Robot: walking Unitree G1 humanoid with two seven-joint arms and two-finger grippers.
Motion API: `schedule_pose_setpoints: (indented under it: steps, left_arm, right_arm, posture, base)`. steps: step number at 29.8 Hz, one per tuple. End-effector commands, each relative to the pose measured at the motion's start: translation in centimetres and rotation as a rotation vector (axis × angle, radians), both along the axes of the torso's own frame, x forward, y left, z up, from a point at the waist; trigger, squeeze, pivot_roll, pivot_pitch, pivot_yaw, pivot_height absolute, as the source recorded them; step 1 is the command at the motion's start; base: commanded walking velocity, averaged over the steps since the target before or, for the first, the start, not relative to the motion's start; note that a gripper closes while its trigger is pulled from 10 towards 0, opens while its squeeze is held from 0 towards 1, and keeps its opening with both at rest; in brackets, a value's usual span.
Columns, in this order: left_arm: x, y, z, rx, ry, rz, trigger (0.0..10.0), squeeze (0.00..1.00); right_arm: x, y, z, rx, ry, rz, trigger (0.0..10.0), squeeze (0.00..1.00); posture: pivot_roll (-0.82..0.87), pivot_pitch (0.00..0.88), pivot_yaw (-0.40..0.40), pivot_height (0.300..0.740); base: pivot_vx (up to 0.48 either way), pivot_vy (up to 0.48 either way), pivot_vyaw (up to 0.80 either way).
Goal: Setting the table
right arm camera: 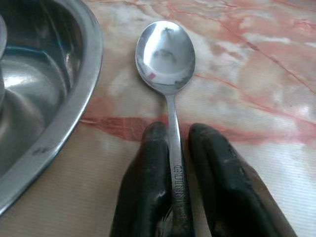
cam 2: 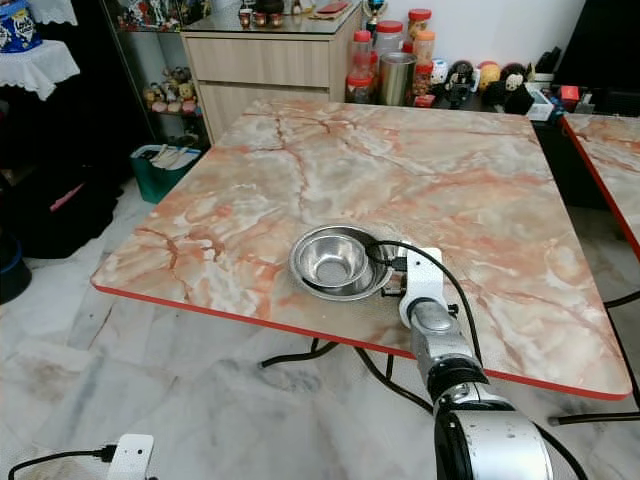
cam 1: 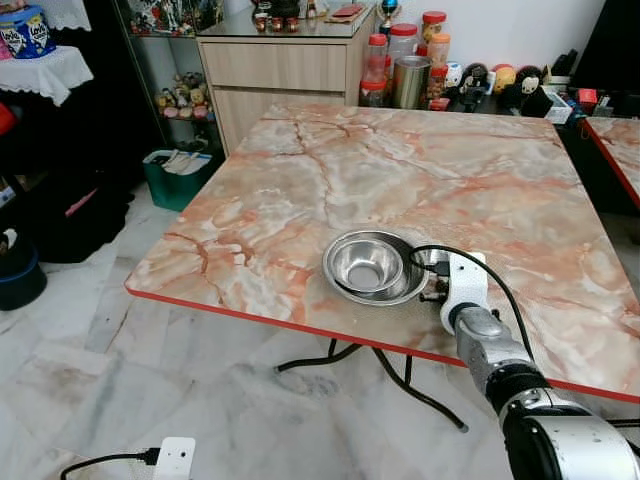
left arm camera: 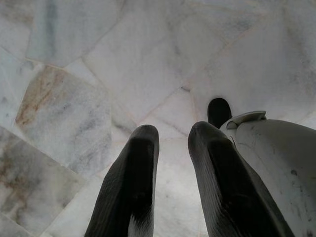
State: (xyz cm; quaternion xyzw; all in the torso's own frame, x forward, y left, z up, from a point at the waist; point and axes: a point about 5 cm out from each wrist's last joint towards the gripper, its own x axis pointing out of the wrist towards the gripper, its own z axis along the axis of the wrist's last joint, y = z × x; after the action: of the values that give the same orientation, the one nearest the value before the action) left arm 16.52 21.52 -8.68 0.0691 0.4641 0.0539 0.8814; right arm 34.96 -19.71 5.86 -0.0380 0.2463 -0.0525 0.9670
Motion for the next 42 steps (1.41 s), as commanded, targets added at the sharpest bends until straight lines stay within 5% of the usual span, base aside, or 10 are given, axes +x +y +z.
schedule_pose_setpoints:
  steps: [1,9,10,11,12,23,31,36,42]
  left_arm:
    - [0.1,0.1,0.0,0.006,0.005,-0.004,10.0,0.0]
    - [0.1,0.2,0.0,0.007,0.006,-0.002,10.0,0.0]
    - [0.0,0.2,0.0,0.007,0.007,-0.003,10.0,0.0]
    - [0.0,0.2,0.0,0.007,0.007,-0.003,10.0,0.0]
    - [0.0,0.2,0.0,0.006,0.007,-0.002,10.0,0.0]
    - [-0.1,0.1,0.0,0.001,0.012,-0.004,10.0,0.0]
    - [-0.2,-0.1,-0.1,-0.009,0.017,-0.006,10.0,0.0]
    - [-0.2,-0.1,-0.1,-0.014,0.018,-0.008,10.0,0.0]
    - [-0.3,-0.2,-0.2,-0.022,0.022,-0.009,10.0,0.0]
  right_arm:
    - [-0.1,0.2,-0.3,0.005,0.025,0.003,10.0,1.0]
    - [-0.1,0.2,-0.3,0.005,0.024,0.003,10.0,1.0]
    - [-0.1,0.2,-0.3,0.001,0.017,0.003,10.0,0.38]
    - [-0.1,0.2,-0.2,0.0,0.013,0.001,10.0,0.12]
    - [0.0,0.2,-0.1,-0.001,0.004,-0.002,10.0,0.0]
    - [0.7,0.7,1.2,0.019,-0.12,0.005,10.0,0.0]
    - [0.6,0.7,1.2,0.013,-0.115,0.008,10.0,0.0]
    - [1.2,0.4,2.7,0.01,-0.252,-0.027,10.0,0.0]
    - [1.1,-0.7,3.2,-0.083,-0.277,-0.1,10.0,0.0]
  posture:
    - [0.08,0.0,0.032,0.74]
    - [0.08,0.0,0.031,0.74]
    - [0.08,0.0,0.031,0.74]
    - [0.08,0.0,0.031,0.74]
    - [0.08,0.0,0.031,0.74]
    - [0.08,0.0,0.032,0.74]
    - [0.08,0.0,0.032,0.74]
    - [0.08,0.0,0.032,0.74]
    - [0.08,0.0,0.032,0.74]
  base:
    - [0.0,0.0,0.0]
    - [0.0,0.0,0.0]
    - [0.0,0.0,0.0]
    - [0.0,0.0,0.0]
    - [0.0,0.0,0.0]
    - [0.0,0.0,0.0]
    - [0.0,0.0,0.0]
    - [0.0,0.0,0.0]
    - [0.0,0.0,0.0]
